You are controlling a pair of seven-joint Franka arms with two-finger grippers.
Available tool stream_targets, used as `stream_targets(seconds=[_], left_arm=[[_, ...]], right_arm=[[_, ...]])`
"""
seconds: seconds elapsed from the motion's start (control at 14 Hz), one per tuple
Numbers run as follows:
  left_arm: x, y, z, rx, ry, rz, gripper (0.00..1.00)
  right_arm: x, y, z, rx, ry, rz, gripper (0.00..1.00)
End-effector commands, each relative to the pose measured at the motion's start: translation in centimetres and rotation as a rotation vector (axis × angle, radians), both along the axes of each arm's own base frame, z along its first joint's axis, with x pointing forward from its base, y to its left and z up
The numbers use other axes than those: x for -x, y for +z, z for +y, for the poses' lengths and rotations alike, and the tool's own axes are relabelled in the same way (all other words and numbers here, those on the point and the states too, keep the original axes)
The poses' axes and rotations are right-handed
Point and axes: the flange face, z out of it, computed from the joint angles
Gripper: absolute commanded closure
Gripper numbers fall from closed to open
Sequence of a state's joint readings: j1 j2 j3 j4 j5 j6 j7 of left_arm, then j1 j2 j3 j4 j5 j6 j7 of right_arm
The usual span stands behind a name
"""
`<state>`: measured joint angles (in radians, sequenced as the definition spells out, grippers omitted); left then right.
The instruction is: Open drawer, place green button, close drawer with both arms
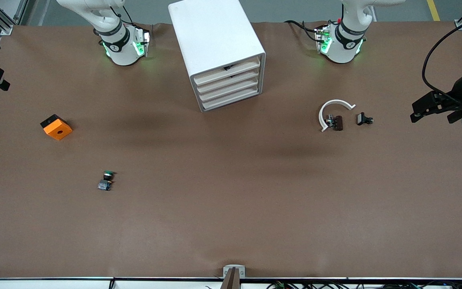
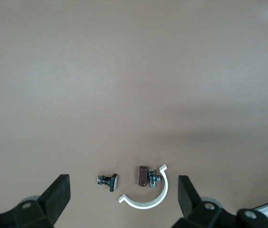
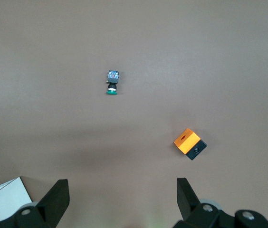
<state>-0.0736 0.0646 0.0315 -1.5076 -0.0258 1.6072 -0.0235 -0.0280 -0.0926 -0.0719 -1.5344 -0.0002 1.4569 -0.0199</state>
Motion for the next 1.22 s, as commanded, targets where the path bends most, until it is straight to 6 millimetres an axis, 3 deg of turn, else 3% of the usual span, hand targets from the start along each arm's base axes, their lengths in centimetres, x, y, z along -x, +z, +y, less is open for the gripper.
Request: stream_targets(seconds=[0.0,0.14,0.29,0.36,0.5,0.65,0.79,0.86,0.93,1.0,1.15], left_arm=[[-1.4,-3.6,0.0,-0.017,0.007,0.079,0.00],[-2.5,-6.9,-0.6,-0.030,0.042,0.143,0.00],[-3.8,-10.8,-1.2,-0.040,0.057,0.199,0.00],[-4.6,-12.7,-1.5,-0.042,0.056,0.215,0.00],[-5.9,-16.8,-2.7,-0.048,0.092,0.247,0.00],[-6.9,-20.7,-4.7,-0.070,0.163,0.270,0.00],[-7.6,-23.9,-7.1,-0.084,0.238,0.271,0.00],[-7.7,-25.1,-7.5,-0.091,0.293,0.288,0.00],[-7.9,-25.8,-8.1,-0.094,0.345,0.294,0.00],[-8.2,-26.3,-9.9,-0.093,0.396,0.294,0.00],[-8.2,-28.1,-12.7,-0.054,0.595,0.344,0.00]], right_arm=[[0.6,0.3,0.0,0.002,0.003,0.006,0.00],[0.3,0.0,0.1,0.002,-0.005,0.012,0.00],[-1.9,-3.2,-0.2,0.002,-0.002,0.072,0.00],[-2.4,-3.7,0.0,0.002,0.000,0.078,0.00],[-4.7,-6.8,-0.4,0.004,-0.002,0.123,0.00],[-7.2,-11.7,-0.6,-0.004,-0.003,0.197,0.00],[-7.8,-12.2,-1.7,0.002,-0.010,0.180,0.00],[-8.3,-12.2,-1.3,0.016,-0.002,0.162,0.00],[-8.6,-12.0,-1.3,0.022,-0.011,0.134,0.00],[-8.8,-12.3,-1.3,0.010,-0.017,0.121,0.00],[-9.3,-14.5,-0.8,0.002,-0.087,0.115,0.00]])
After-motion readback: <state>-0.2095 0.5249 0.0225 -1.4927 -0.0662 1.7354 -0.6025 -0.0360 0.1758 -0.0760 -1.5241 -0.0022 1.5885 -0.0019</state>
